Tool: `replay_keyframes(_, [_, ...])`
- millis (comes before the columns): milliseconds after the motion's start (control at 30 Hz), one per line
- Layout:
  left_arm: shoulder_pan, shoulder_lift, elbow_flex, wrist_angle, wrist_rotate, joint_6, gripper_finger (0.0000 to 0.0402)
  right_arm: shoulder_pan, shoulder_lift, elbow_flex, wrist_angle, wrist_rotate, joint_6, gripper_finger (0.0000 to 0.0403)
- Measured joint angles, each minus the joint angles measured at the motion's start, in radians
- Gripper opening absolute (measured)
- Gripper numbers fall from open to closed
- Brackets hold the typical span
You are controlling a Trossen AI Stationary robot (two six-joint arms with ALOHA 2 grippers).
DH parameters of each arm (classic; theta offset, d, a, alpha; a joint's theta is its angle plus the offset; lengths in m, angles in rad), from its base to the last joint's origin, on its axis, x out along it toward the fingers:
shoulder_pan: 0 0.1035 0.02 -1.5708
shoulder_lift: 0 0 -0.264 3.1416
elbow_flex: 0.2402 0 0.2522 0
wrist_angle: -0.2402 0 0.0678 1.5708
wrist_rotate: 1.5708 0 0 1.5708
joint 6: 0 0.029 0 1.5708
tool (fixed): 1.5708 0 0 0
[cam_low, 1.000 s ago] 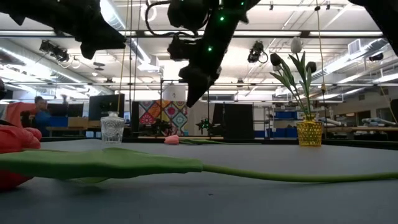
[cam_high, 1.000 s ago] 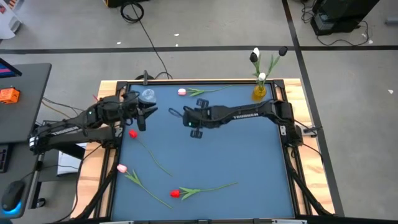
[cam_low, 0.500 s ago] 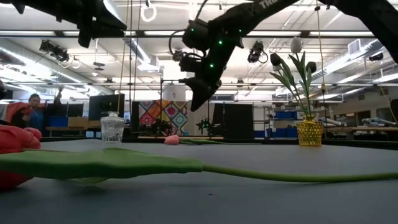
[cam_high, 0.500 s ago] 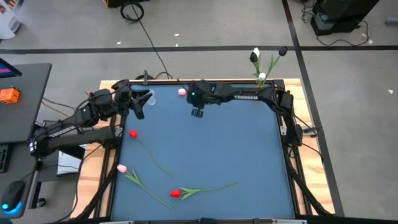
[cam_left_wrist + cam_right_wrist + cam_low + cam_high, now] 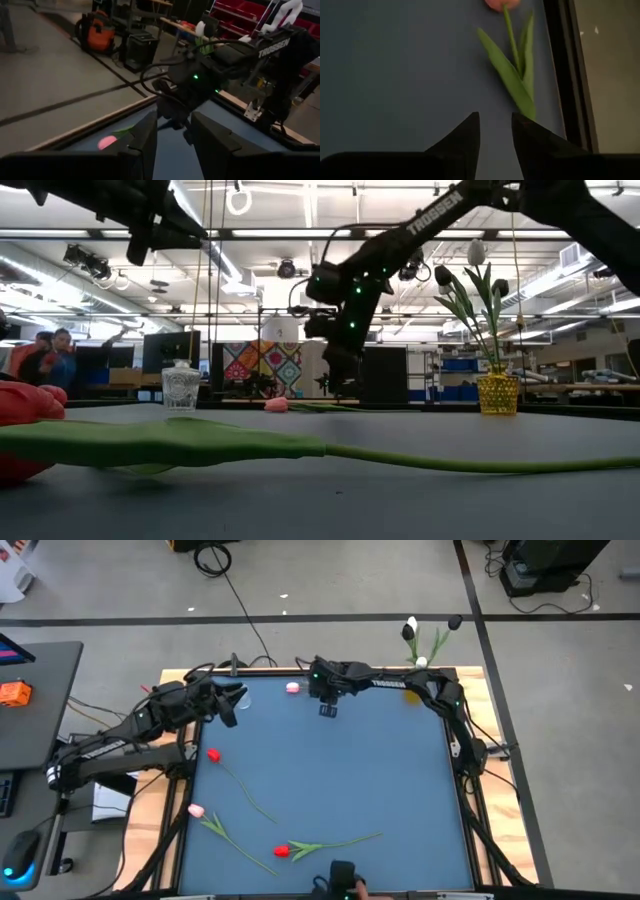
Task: Sort flowers into vase by color
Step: Put the top pink tulip into the transparent vase
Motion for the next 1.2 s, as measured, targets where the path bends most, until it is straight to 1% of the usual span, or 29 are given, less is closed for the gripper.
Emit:
replay_keyframes(133, [-0.002,0.024,0.000,0.001,0.000,-0.041,0.0125,-0.034,0.015,0.000,0.004,0.000,-0.051,0.0122])
replay_keyframes(267, [-0.002,0.045,0.000,0.001,0.000,-0.061,0.0125,-0.063,0.024,0.000,0.048,0.005,-0.095,0.0122])
replay_keyframes(467, [-0.002,0.069,0.000,0.002,0.000,-0.064,0.0125,-0.107,0.046,0.000,0.062,-0.064,-0.149,0.0122])
replay_keyframes(567, [-0.002,0.076,0.000,0.002,0.000,-0.063,0.0125,-0.128,0.045,0.000,0.067,-0.119,-0.162,0.0121])
replay_keyframes(700, [-0.002,0.082,0.000,0.001,0.000,-0.063,0.0125,-0.150,0.044,0.001,0.071,-0.132,-0.197,0.0115])
replay_keyframes(800, [-0.002,0.087,0.000,0.003,0.000,-0.063,0.0125,-0.169,0.044,0.001,0.072,-0.176,-0.205,0.0106])
replay_keyframes(933, [-0.002,0.088,0.000,0.002,-0.001,-0.063,0.0125,-0.186,0.044,0.000,0.066,-0.189,-0.229,0.0096])
replay_keyframes(1000, [-0.001,0.088,0.000,0.001,-0.002,-0.062,0.0125,-0.193,0.044,-0.001,0.048,-0.215,-0.232,0.0094])
replay_keyframes(1200, [-0.002,0.088,0.000,0.001,-0.002,-0.061,0.0125,-0.202,0.044,-0.050,0.059,-0.228,-0.251,0.0094])
